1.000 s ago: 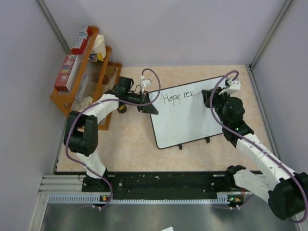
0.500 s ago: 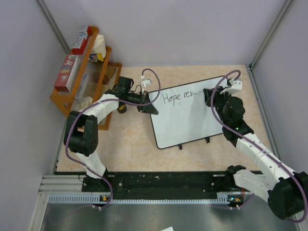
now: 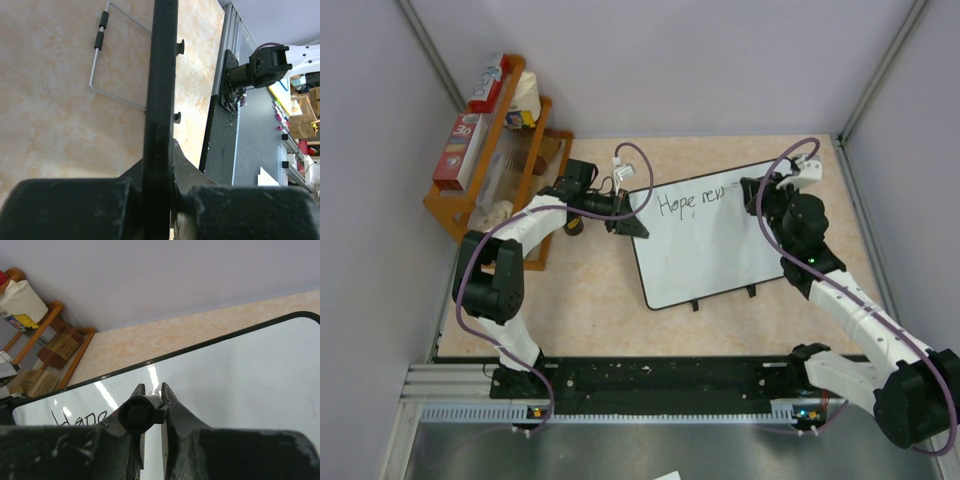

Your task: Write a sentence on the whiteboard

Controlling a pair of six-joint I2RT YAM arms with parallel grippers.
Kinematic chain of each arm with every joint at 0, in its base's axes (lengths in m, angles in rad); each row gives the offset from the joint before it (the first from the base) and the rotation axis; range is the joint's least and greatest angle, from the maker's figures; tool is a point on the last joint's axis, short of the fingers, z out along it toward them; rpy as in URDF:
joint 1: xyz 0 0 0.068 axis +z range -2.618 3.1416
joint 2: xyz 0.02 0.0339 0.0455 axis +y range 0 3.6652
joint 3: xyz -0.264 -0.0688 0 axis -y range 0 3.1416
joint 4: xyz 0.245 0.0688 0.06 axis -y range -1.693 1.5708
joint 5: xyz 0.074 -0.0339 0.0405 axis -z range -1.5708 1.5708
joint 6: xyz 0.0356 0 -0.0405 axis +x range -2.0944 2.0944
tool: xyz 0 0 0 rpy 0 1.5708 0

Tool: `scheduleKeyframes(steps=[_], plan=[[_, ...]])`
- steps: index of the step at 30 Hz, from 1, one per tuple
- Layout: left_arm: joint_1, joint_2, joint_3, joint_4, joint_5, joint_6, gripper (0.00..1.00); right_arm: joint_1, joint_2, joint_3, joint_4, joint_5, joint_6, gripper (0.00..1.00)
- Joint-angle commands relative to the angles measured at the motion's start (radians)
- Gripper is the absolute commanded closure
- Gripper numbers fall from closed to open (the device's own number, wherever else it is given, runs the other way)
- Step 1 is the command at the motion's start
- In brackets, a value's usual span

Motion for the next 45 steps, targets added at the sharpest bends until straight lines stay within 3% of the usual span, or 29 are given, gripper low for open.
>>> scheduleKeyframes(steps=[1,22,45], plan=[[-0.031,0.024,-0.018,-0.039,-0.263,0.172,1.00,-0.013,0.010,0.028,0.000,-0.037,0.003,1.00],[-0.036,0.026,-0.018,-0.041,-0.269,0.169,1.00,-0.013,-0.041,-0.070,-0.054,-0.031,-0.003,1.00],[-0.037,0.029,-0.018,-0.042,-0.275,0.172,1.00,-0.021,-0.068,-0.053,-0.048,0.049,-0.011,1.00]])
